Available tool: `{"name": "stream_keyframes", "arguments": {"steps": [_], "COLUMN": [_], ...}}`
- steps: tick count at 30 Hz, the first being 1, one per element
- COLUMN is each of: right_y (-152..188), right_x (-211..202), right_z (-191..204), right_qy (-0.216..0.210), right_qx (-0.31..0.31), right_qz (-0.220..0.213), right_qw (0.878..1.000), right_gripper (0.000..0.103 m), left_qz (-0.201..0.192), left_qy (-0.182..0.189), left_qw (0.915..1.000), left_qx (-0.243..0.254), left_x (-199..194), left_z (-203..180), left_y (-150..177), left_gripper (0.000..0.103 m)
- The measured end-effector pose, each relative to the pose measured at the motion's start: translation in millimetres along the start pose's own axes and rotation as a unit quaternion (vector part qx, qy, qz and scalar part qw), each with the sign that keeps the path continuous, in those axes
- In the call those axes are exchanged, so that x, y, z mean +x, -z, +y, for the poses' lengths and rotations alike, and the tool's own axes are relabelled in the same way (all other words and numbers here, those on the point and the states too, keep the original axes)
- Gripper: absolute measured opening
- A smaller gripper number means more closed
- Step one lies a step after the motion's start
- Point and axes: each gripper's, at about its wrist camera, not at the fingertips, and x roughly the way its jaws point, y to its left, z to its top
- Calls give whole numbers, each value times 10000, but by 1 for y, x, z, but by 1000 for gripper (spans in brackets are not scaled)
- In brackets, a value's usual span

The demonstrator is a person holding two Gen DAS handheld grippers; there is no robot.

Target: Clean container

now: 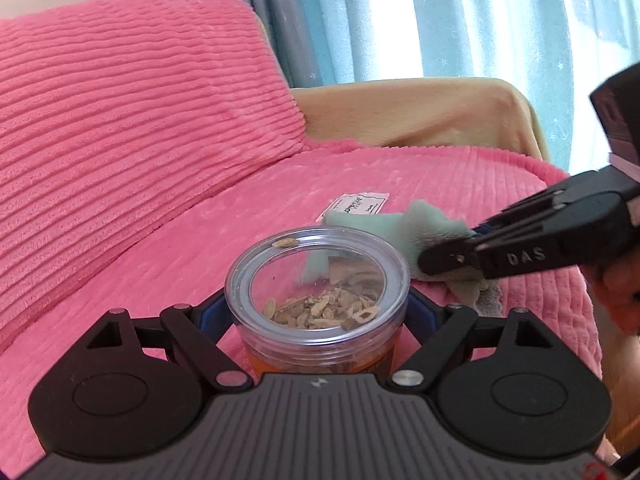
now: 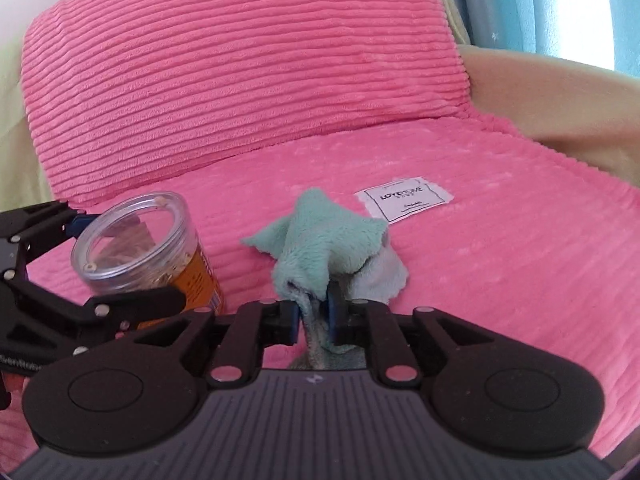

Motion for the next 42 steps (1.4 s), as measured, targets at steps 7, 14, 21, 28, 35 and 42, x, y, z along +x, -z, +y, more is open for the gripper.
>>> {"name": "stream_keyframes", "arguments": {"steps": [7, 14, 21, 28, 35, 42], "right_y": [2, 4, 6, 8, 10, 13], "right_x": [-3, -5, -8, -11, -13, -16], "right_z": [0, 0, 0, 0, 0, 0], "right_qy": [81, 163, 244, 325, 406, 488], "right_qx": [4, 8, 12, 16, 19, 23], "right_qz": [73, 145, 218, 291, 363, 436], "right_qw": [9999, 9998, 9995, 9990, 9985, 9979], "right_gripper": [58, 77, 101, 102, 102, 102], "left_qz": [203, 700, 785, 938, 1018, 1003], "left_qy": [-219, -506, -402, -596, -698, -803], "left_qw": [9990, 9907, 9875, 9845, 9776, 9752], "left_qx": [-347, -1053, -1306, -1357, -1704, -1802], "left_x": [-19, -57, -74, -67, -63, -64], "left_z": [3, -7, -19, -24, -16, -15], "left_y": [7, 22, 17, 16, 20, 22], "left_gripper": [97, 102, 102, 102, 102, 102]}}
